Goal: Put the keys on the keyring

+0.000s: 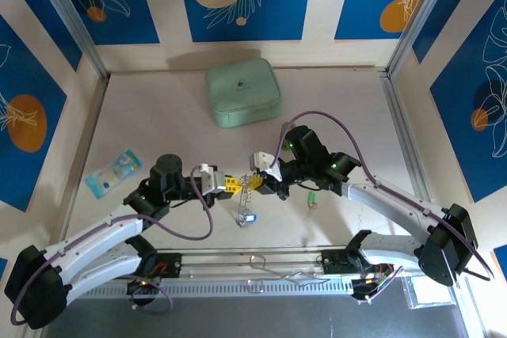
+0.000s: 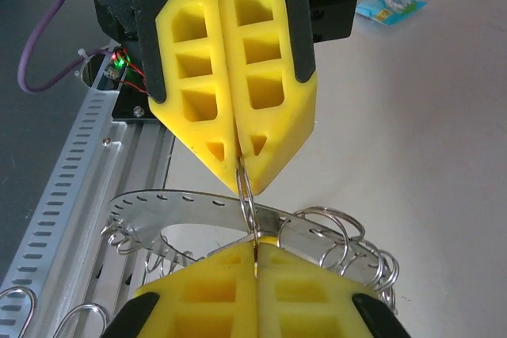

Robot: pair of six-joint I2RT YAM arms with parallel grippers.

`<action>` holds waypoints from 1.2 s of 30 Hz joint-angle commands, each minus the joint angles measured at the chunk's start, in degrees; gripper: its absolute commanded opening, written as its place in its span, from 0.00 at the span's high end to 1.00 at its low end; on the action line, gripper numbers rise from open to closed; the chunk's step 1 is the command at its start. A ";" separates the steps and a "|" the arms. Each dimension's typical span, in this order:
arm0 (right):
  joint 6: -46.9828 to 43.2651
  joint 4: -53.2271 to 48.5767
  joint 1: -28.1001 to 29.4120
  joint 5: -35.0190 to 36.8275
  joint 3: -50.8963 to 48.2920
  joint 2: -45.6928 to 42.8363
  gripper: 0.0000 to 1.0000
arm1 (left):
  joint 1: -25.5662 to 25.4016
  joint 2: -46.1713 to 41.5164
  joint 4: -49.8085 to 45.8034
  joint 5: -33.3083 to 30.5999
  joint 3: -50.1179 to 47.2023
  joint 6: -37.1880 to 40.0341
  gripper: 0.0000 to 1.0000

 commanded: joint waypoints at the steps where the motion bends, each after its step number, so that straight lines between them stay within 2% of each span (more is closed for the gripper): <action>1: 0.03 -0.54 0.00 -1.82 0.19 0.61 0.96 | -0.75 -0.26 2.96 2.31 0.63 -0.04 1.00; 8: 0.11 -0.62 0.00 -1.81 0.03 0.74 1.00 | -0.75 -0.11 3.15 2.40 0.67 0.08 1.00; 20: 0.61 -0.01 0.71 -0.42 0.29 1.80 1.00 | -0.74 0.23 4.33 2.76 0.69 -0.58 1.00; 25: 1.67 0.86 0.09 0.54 -1.74 -0.73 0.78 | -0.75 -0.25 3.95 2.60 0.47 -0.27 1.00; 29: 3.55 1.01 0.80 0.31 -3.83 -1.85 0.75 | -0.70 -0.45 3.86 2.25 0.52 -0.32 1.00; 32: 6.09 3.78 2.16 0.13 -6.04 -2.38 0.68 | -0.79 -0.63 4.25 1.58 0.43 -0.36 1.00; 36: 8.65 8.15 4.08 4.37 -7.76 -1.78 0.63 | -0.84 -1.10 6.76 0.60 -0.64 -1.34 1.00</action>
